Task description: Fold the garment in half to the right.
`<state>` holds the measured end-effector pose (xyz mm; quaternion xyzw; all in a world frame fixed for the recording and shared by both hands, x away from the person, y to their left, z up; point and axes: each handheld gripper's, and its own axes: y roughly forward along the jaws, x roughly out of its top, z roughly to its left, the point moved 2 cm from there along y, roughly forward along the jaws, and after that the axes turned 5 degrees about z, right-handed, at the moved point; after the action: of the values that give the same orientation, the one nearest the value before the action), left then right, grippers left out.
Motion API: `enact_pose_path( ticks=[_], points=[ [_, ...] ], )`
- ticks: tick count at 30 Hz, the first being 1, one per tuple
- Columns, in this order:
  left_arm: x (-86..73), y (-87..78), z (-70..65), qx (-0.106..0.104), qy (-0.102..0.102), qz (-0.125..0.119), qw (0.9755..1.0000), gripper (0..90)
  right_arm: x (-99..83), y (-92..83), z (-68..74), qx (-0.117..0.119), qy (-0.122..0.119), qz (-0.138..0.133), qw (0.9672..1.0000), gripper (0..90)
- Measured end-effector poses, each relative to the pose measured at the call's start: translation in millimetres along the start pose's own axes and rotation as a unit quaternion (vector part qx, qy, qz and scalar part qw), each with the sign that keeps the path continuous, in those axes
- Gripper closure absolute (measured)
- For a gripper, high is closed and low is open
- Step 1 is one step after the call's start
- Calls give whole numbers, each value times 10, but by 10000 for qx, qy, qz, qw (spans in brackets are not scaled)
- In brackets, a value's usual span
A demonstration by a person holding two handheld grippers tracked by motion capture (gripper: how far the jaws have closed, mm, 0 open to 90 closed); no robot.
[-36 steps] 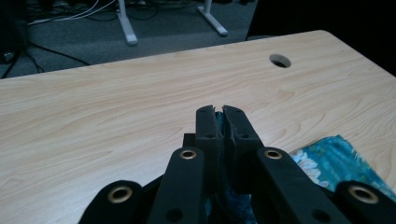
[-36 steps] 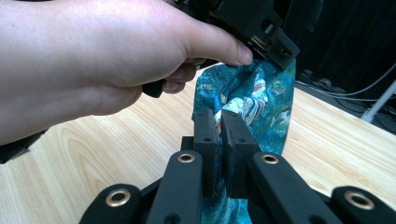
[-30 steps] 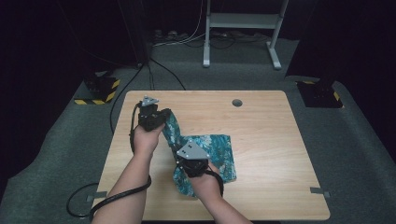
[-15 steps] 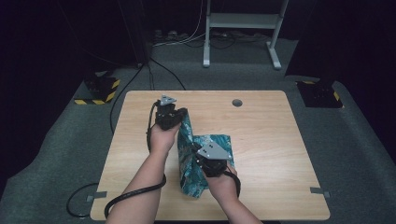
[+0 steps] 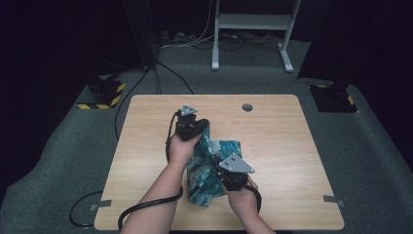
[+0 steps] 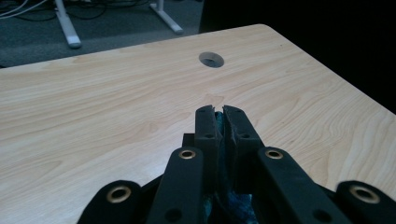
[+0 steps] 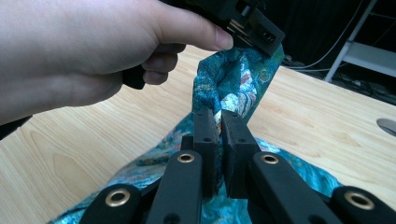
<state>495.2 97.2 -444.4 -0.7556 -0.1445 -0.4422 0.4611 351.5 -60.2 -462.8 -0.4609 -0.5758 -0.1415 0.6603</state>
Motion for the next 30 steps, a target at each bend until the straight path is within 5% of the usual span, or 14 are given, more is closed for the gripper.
enact_pose_path(
  ticks=[18,30],
  points=[
    [-238,463,-154,-131,-58,323,9994,847,-380,4,-176,-126,142,347,9992,855],
    [-355,606,-193,-145,-59,429,9990,845,-539,32,-228,-172,201,510,9983,854]
  ],
)
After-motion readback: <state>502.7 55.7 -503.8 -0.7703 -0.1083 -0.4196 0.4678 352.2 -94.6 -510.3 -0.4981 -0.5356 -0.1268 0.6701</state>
